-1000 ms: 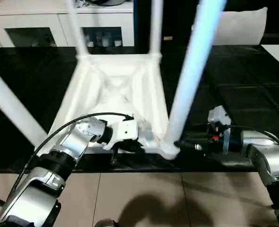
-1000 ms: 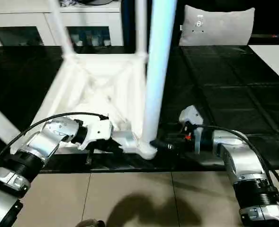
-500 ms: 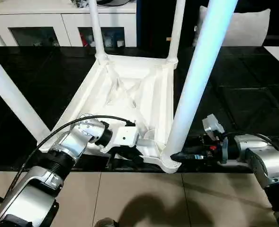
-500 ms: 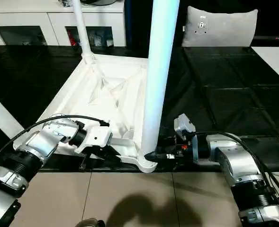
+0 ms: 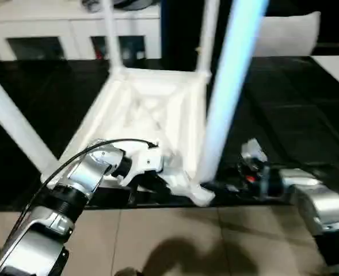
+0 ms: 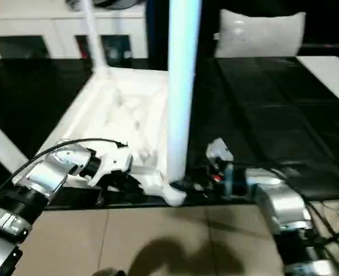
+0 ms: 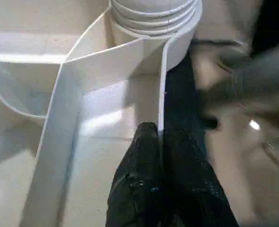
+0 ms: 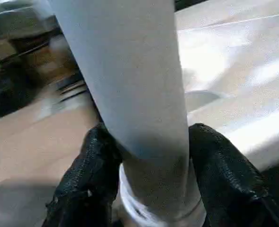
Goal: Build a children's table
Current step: Rotate leg to tighten
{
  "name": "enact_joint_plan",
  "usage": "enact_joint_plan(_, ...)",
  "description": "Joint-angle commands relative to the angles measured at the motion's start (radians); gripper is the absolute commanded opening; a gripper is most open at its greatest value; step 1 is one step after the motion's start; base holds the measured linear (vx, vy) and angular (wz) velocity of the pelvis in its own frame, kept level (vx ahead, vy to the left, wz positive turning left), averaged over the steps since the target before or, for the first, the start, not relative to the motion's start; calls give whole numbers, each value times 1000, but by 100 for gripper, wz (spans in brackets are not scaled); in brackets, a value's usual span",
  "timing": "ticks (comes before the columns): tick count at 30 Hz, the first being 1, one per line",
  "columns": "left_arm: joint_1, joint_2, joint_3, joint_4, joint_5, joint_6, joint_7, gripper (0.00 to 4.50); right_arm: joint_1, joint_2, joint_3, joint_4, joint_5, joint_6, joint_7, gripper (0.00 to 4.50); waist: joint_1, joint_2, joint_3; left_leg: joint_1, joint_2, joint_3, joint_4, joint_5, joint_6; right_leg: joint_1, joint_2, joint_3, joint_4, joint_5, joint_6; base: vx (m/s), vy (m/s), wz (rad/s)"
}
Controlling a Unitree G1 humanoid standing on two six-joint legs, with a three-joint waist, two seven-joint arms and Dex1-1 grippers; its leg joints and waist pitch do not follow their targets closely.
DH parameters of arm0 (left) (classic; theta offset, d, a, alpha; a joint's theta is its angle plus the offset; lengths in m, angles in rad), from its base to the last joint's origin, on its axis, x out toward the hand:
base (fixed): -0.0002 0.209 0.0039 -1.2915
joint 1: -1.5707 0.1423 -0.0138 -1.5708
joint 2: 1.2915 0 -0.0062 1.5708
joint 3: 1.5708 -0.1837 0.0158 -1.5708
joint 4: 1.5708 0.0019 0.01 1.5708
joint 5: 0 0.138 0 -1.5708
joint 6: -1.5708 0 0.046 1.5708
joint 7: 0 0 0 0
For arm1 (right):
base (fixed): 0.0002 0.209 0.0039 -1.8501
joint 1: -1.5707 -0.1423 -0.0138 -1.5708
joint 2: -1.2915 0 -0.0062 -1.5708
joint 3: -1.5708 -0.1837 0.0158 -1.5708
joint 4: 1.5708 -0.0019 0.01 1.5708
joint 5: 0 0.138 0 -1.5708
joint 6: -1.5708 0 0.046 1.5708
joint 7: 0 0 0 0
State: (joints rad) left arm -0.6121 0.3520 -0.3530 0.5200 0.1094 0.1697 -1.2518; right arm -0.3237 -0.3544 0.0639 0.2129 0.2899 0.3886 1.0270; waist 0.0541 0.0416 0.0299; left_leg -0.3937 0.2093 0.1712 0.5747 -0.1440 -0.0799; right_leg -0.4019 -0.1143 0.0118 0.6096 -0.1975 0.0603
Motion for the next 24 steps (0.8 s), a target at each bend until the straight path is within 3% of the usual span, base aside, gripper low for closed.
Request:
enact_joint_plan(1,15,-138,-61,-62,-39,61,55,0,-71,94,-1,53,-26,33,-211,197,-8,-18,-42,13,-12,4,-82,-431,-49,22,5,-19,-97,-475,-139,0,0,0)
enact_joint_plan(2,7,-168,-51,-54,-27,90,109,0,-84,124,-4,69,-42,39,-272,197,-24,-25,-41,9,-14,1,-83,-439,-51,24,5,-21,-100,-494,-128,0,0,0)
enact_joint_plan(3,-3,-194,-42,-41,-14,113,161,0,-95,150,-7,89,-61,42,-331,197,-34,-19,-40,6,-16,-3,-85,-442,-57,25,6,-25,-102,-512,-116,0,0,0)
enact_joint_plan(4,-8,-208,-36,-33,-7,125,189,0,-101,165,-7,100,-73,42,-364,197,-34,-19,-40,6,-16,-3,-85,-442,-57,25,6,-25,-102,-512,-116,-28,17,-19)
enact_joint_plan(5,-16,-231,-27,-20,8,136,242,0,-114,188,-8,124,-93,38,-420,197,-47,-18,-45,8,-18,-7,-85,-454,-52,27,6,-28,-108,-506,-110,-28,17,-19)
enact_joint_plan(7,-22,-249,-20,-13,20,149,285,0,-125,208,-11,147,-110,39,-473,197,-57,-20,-48,6,-19,-4,-84,-439,-39,27,10,-28,-108,-430,-130,0,0,0)
enact_joint_plan(10,-26,-295,0,-17,43,183,391,0,-155,264,-40,210,-149,-6,-591,197,-62,-21,-47,15,-19,3,-78,-449,-21,19,13,-26,-112,-401,-158,0,0,0)
enact_joint_plan(11,-26,-295,0,-17,43,183,391,0,-155,264,-40,210,-149,-6,-591,197,-62,-21,-48,14,-19,2,-78,-444,-18,20,12,-26,-112,-400,-158,0,0,0)
enact_joint_plan(12,-23,-292,-4,-21,53,181,399,0,-156,268,-46,210,-147,-18,-587,251,-60,-20,-48,15,-17,3,-78,-443,-10,19,13,-25,-114,-386,-159,0,0,0)
enact_joint_plan(13,-21,-289,-7,-23,60,180,405,0,-155,268,-49,208,-143,-22,-582,264,-58,-17,-49,13,-15,3,-80,-430,-6,23,15,-24,-108,-330,-172,0,0,0)
enact_joint_plan(16,-13,-265,-15,-31,68,169,399,0,-139,252,-51,185,-130,-33,-548,274,-51,-16,-52,19,-11,7,-75,-416,2,21,15,-21,-105,-267,-196,0,0,0)
enact_joint_plan(18,-8,-237,-17,-26,73,138,384,0,-114,217,-47,156,-116,-55,-486,307,-41,-18,-54,13,-11,8,-75,-382,14,30,15,-21,-100,-233,-199,0,0,0)
enact_joint_plan(20,-8,-225,-18,-21,76,124,376,0,-102,198,-45,142,-109,-65,-451,316,-32,-17,-57,14,-10,11,-70,-330,28,31,15,-18,-94,-154,-210,0,0,0)
enact_joint_plan(22,-7,-196,-23,-6,79,83,347,0,-78,153,-54,115,-89,-83,-380,350,-21,-18,-59,14,-11,12,-67,-286,39,39,15,-20,-89,-108,-219,0,0,0)
enact_joint_plan(24,-5,-176,-24,2,78,59,324,0,-65,122,-67,98,-73,-94,-336,354,-17,-17,-59,13,-10,14,-66,-268,47,40,14,-19,-86,-80,-224,0,0,0)
